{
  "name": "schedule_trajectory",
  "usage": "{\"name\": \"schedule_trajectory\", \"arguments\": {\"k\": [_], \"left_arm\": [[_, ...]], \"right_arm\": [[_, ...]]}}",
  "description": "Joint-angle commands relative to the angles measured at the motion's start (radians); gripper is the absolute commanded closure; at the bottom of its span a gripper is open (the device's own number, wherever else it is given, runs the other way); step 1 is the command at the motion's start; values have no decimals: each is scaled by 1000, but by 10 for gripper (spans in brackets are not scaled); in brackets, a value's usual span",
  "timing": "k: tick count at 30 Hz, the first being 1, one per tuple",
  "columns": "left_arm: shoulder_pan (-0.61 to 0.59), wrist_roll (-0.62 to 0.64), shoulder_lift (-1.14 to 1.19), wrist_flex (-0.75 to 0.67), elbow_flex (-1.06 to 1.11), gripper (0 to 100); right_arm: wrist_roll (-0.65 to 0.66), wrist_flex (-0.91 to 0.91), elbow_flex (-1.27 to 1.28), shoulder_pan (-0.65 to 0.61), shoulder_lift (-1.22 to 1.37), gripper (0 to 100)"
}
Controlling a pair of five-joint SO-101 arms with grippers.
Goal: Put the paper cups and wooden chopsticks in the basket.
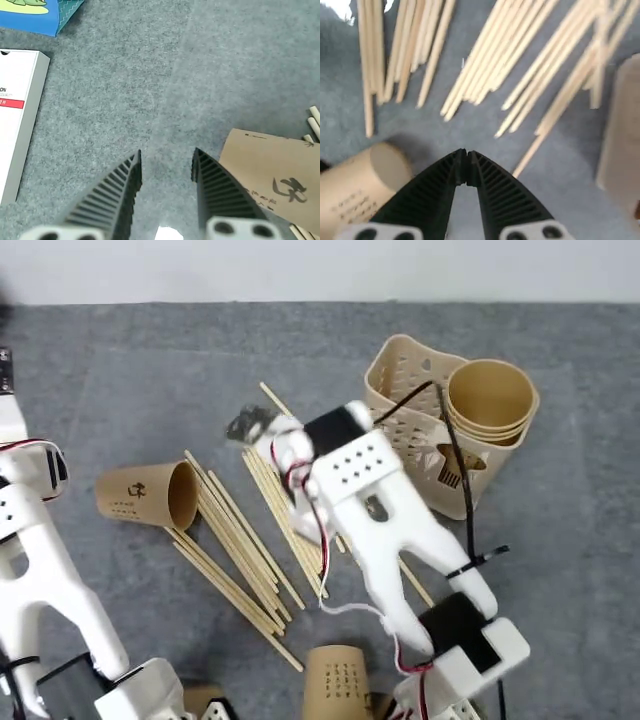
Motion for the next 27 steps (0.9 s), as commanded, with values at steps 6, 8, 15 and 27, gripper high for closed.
{"name": "schedule_trajectory", "arguments": {"k": [6,8,15,27], "left_arm": [[-5,-6,-38,-20,8,842],[-5,-6,-38,-20,8,842],[-2,-6,-38,-20,8,842],[0,-6,-38,-20,8,842]], "right_arm": [[0,41,362,-165,-311,988],[0,35,439,-199,-346,988],[-2,-44,586,-249,-291,988],[0,-509,620,-160,-64,988]]}}
